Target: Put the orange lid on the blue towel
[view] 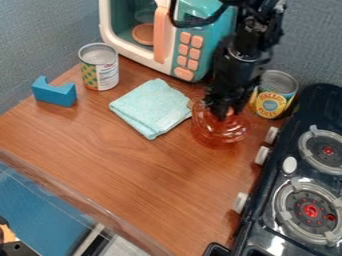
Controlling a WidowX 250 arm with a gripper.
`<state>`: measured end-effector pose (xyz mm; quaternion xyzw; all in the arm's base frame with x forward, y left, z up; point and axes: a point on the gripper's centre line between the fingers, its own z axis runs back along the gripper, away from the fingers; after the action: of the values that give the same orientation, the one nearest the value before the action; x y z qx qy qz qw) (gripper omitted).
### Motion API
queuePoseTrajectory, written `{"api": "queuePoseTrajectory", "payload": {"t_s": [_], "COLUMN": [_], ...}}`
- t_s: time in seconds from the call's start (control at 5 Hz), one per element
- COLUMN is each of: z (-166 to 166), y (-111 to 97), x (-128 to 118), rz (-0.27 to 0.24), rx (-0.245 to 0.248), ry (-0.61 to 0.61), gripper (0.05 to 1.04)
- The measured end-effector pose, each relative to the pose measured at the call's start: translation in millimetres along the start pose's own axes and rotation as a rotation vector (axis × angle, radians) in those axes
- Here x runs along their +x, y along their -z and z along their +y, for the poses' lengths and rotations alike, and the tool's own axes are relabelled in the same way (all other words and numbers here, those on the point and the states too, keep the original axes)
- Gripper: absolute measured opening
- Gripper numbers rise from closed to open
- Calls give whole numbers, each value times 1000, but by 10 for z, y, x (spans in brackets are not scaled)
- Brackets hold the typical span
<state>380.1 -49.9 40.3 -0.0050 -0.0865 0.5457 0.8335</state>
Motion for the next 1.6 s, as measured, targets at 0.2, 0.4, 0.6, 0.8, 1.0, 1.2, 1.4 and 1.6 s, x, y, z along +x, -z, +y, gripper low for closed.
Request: {"api": "queuePoseTrajectory", "payload": {"t_s": [0.2,0.4,0.6,0.8,1.0,1.2,1.4,1.6], "z": [48,200,361,538,590,632,602,605], "y": [-138,-305,-302,-272,-80,148,268,402], "x": [172,448,763,1043,1112,1121,1104,1043], "rz": [-21,-45,-67,-69,-66,-67,-45,1], "rx": [-33,-58,-46,-32,20,77,92,128], "ry": [-51,-140,-256,-370,-393,-400,-385,-379], "gripper": [381,381,381,381,381,381,381,446]}}
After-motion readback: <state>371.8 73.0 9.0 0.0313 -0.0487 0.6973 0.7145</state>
